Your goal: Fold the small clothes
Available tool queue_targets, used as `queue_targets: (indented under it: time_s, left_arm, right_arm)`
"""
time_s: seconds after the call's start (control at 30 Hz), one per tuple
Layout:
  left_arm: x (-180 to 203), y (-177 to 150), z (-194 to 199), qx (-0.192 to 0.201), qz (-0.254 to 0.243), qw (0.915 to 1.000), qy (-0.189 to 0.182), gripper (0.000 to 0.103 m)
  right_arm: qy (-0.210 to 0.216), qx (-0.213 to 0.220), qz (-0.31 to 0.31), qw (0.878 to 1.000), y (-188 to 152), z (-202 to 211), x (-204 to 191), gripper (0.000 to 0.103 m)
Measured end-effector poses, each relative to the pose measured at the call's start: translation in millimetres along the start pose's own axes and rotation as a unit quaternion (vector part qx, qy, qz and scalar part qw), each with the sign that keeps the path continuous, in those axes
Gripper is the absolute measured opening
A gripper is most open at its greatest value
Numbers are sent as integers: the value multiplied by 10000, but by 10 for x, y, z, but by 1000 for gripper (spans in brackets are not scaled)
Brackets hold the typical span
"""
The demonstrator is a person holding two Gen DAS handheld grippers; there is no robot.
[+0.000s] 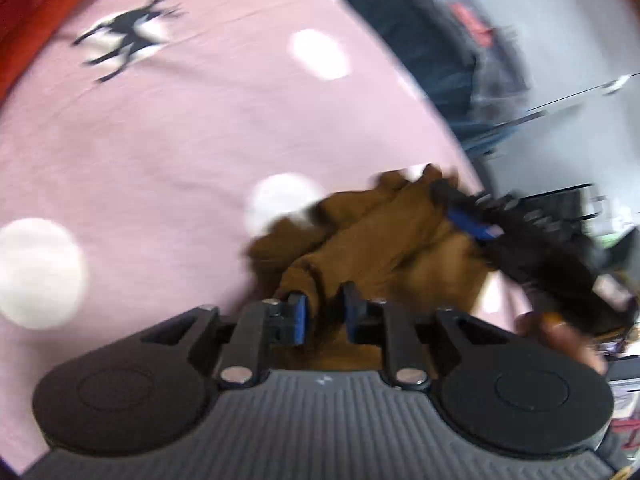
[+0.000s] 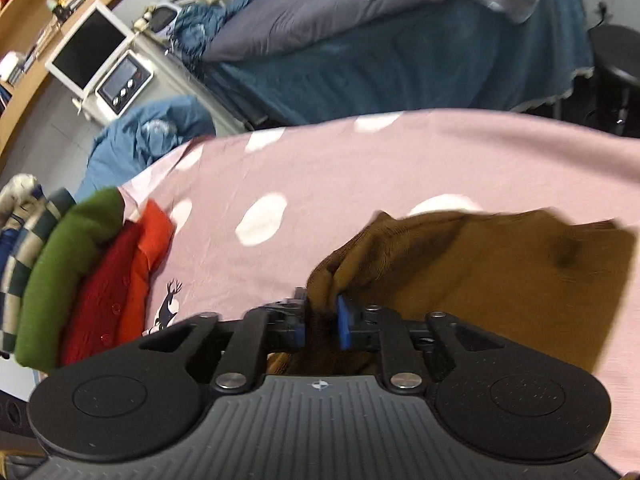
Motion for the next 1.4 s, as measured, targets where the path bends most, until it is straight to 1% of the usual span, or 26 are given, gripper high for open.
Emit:
queue_targets:
  time_s: [0.03,0.07,0.1,0.13,0.17,0.2,0.27,0.33,0.4,0.43,0.5,0.57,0.6,0.63,0.67,0.7,0.73,0.77,0.87,0.97,1.03,1.1,1.2,1.27,1.33,1.4]
  left_arm:
    - [-53,4,-10,-14,-12,9997,223,62]
    - [-93,-3,-1,16,-17,9992,395,90]
    - [-121,-25,-6,78,-10,9990,444,95]
    - [-133,-55,-3,110,-13,9992,386,96]
    - [-122,-93,-10,75,-50,9996,277,96]
    - [-133,-129,-33,-16,-84,9998,151,97]
    - [-200,-176,-159,-340,-38,9994,4,100]
    - [-181,-228,-371,-593,105,9982,48,100]
    - [-75,-246,-436,-279,-73,9996,30,101]
    - [16,-240,-465,-176,-198,9996,-98,100]
    - [213,-194,-581,-219,-316,9984,-417,92]
    - [281,-216,-698,-203,-311,9983,-438,79]
    - [294,-216,-755,-113,-310,9986,-405,78]
    - [307,-214,-778,-33,-247,9988,-421,69]
    - [315,-206,-771,41,-156,9990,-417,34]
    - [317,-197,-780,-31,-68,9988,-479,28]
    - [335,-197,-807,-110,36,9985,-527,27]
    - [361,-202,-813,-130,79,9985,-533,27]
    - [582,-324,-782,-417,-139,9968,-667,25]
    - [989,-716,-765,-878,-404,9912,-904,25]
    - [1328,-1091,-738,-1245,-642,9834,-1149,25]
    - [1719,-1526,-722,-1646,-884,9718,-1441,25]
    - [2313,-2238,-678,-2157,-1447,9485,-1811,25]
    - [2631,-2728,-657,-2455,-1871,9308,-1960,26]
    - [2836,-3214,-719,-2738,-2211,9168,-1888,27]
    - [2949,-3664,-841,-2929,-2560,9058,-1678,32]
  right_arm:
    - [-121,44,56,9999,-10,7,-26,56]
    - [-308,128,136,9994,-34,69,-34,72]
    - [-500,253,252,9981,-66,168,-18,83]
    - [-725,398,378,9959,-125,300,1,88]
    - [-957,531,461,9929,-174,425,67,100]
    - [-1161,651,471,9900,-231,564,166,103]
    - [-1443,722,302,9864,-364,767,404,103]
    - [-1502,550,-72,9871,-518,837,659,103]
    - [-1170,437,-600,9904,-687,815,849,103]
    - [-941,433,-879,9907,-767,784,914,103]
    - [-700,517,-1326,9873,-878,688,997,103]
    - [-639,718,-1622,9821,-895,550,1037,103]
    - [-591,905,-1745,9787,-879,490,1046,103]
    - [-526,1081,-1867,9750,-853,427,1051,103]
    - [-452,1164,-1983,9722,-814,357,1041,103]
    - [-494,1178,-2067,9700,-781,324,1035,67]
    - [-633,1078,-2094,9698,-738,300,1025,32]
    - [-700,970,-2094,9705,-695,313,1010,22]
    - [-869,1342,-1894,9688,-628,688,938,20]
    - [-1187,1488,-1503,9701,-594,1242,901,20]
    - [-1484,1548,-1337,9675,-642,1711,1015,20]
    - [-1844,1621,-1245,9614,-715,2251,1141,20]
    - [-2416,1673,-1072,9498,-932,3130,1365,20]
    - [-2923,1641,-1067,9361,-1144,3689,1517,20]
    - [-3283,1489,-1159,9255,-1363,4099,1684,20]
    - [-3645,1416,-1341,9106,-1653,4399,1915,21]
Point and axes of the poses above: each gripper's, at about its wrist camera, not at the fingertips, and z roughly against the way its jaws point, x to its right, y to its top, the point moved 3 cm from there along -z, roughly the way its jaws point, and after that the axes turned 10 degrees about z, right-handed, at the moved point
